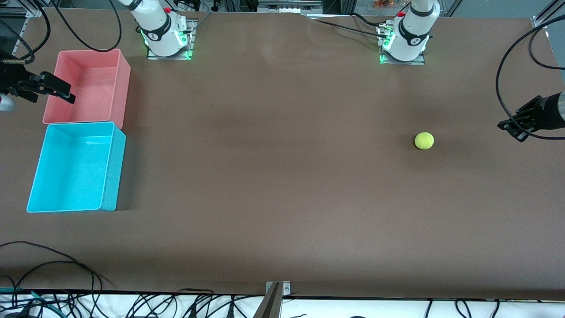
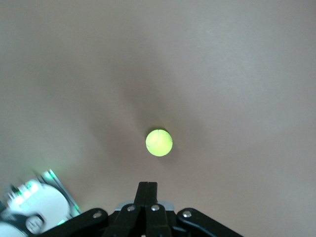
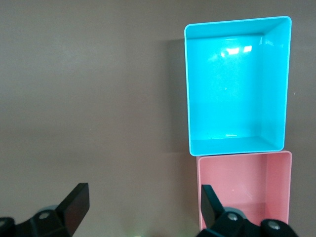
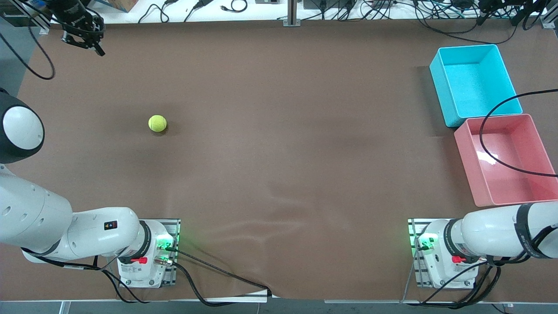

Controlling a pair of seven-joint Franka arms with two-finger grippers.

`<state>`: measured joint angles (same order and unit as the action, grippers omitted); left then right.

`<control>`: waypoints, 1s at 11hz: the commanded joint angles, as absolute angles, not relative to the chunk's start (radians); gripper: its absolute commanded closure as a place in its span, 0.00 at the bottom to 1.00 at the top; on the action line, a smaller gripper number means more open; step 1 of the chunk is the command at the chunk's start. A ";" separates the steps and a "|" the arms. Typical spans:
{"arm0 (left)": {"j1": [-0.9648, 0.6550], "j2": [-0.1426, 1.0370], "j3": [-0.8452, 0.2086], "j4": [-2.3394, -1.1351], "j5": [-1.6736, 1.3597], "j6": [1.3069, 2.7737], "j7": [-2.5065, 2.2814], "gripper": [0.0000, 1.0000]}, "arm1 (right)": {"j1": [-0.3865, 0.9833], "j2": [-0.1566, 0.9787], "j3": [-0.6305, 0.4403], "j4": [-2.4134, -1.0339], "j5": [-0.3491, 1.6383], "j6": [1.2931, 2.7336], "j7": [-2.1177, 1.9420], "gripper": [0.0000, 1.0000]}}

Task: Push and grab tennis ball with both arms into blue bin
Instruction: 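Lower the left gripper beside the tennis ball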

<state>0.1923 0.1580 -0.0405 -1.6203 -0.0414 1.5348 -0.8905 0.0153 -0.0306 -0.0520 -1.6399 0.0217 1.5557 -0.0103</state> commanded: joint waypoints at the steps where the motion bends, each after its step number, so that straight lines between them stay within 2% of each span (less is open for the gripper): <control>1: 0.186 0.112 -0.070 -1.822 -0.011 1.729 -1.208 1.00 | 0.012 -0.035 -0.052 -1.626 0.020 1.539 -0.011 0.00; 5: 0.204 0.054 -0.072 -2.096 0.023 2.004 -1.296 1.00 | 0.012 -0.035 -0.052 -1.626 0.018 1.534 -0.011 0.00; 6: 0.212 0.028 -0.072 -2.206 0.023 2.145 -1.328 1.00 | 0.012 -0.037 -0.051 -1.626 0.017 1.534 -0.011 0.00; 7: 0.218 0.032 -0.071 -2.268 0.023 2.233 -1.333 1.00 | 0.012 -0.035 -0.051 -1.628 0.018 1.534 -0.011 0.00; 9: 0.280 0.058 -0.072 -2.293 0.025 2.281 -1.321 1.00 | 0.012 -0.035 -0.051 -1.628 0.018 1.532 -0.011 0.00; 11: 0.327 0.077 -0.072 -2.382 0.025 2.444 -1.296 1.00 | 0.012 -0.035 -0.051 -1.631 0.020 1.532 -0.011 0.00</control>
<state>0.2792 0.0888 -0.0655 -2.2868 0.0011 2.3032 -1.3085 0.0150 -0.0308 -0.0527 -1.6398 0.0217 1.5521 -0.0103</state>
